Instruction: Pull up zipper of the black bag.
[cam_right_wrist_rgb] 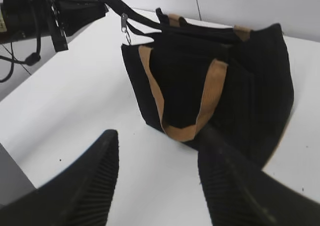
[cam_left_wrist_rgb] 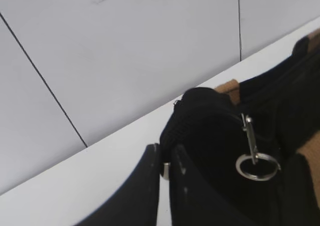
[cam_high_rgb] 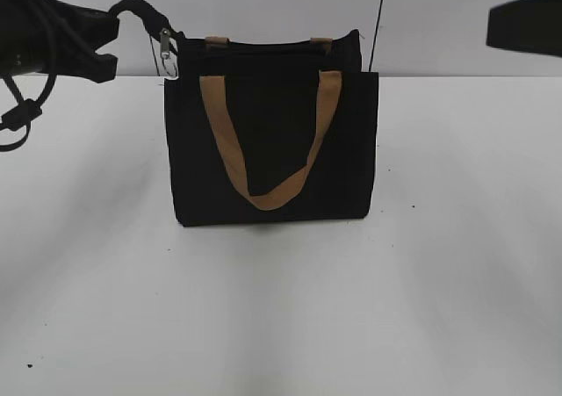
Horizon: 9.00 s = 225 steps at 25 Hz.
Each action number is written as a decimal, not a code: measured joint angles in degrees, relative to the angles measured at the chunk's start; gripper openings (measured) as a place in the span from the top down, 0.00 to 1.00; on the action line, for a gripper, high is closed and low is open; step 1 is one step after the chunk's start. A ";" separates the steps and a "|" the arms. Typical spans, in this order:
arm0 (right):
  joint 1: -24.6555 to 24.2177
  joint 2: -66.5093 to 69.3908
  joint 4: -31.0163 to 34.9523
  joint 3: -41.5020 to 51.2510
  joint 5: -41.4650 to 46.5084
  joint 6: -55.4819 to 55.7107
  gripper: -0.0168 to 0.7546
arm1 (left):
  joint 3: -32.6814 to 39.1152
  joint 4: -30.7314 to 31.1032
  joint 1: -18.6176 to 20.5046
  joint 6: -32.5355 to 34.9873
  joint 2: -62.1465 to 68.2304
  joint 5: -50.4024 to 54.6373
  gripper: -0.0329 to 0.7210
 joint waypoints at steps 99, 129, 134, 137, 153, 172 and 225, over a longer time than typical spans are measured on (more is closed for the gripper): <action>33.50 59.29 11.89 -42.35 -26.05 -14.37 1.00 | 0.04 -10.14 -0.22 0.00 0.00 -8.52 0.92; 21.24 56.71 -13.48 -42.48 -12.15 14.03 1.00 | 0.04 -9.85 2.79 0.00 0.00 -3.00 0.92; 19.44 55.61 -15.49 -42.48 -10.86 15.61 1.00 | 0.04 -9.59 2.80 0.00 0.00 -1.81 0.92; 17.48 55.11 -16.75 -42.48 -8.91 17.18 1.00 | 0.04 -9.59 2.80 0.00 0.00 -1.76 0.92; 12.36 54.49 -19.69 -42.48 -3.56 19.98 1.00 | 0.04 -9.23 2.80 0.00 0.00 -1.64 0.92; 12.00 53.71 -14.95 -42.48 -4.39 19.99 0.44 | 0.04 -9.58 2.68 0.00 0.00 -0.88 0.92; -9.54 10.56 -53.75 -10.49 23.41 46.92 0.48 | -8.96 -30.54 10.62 4.76 -16.00 87.65 0.24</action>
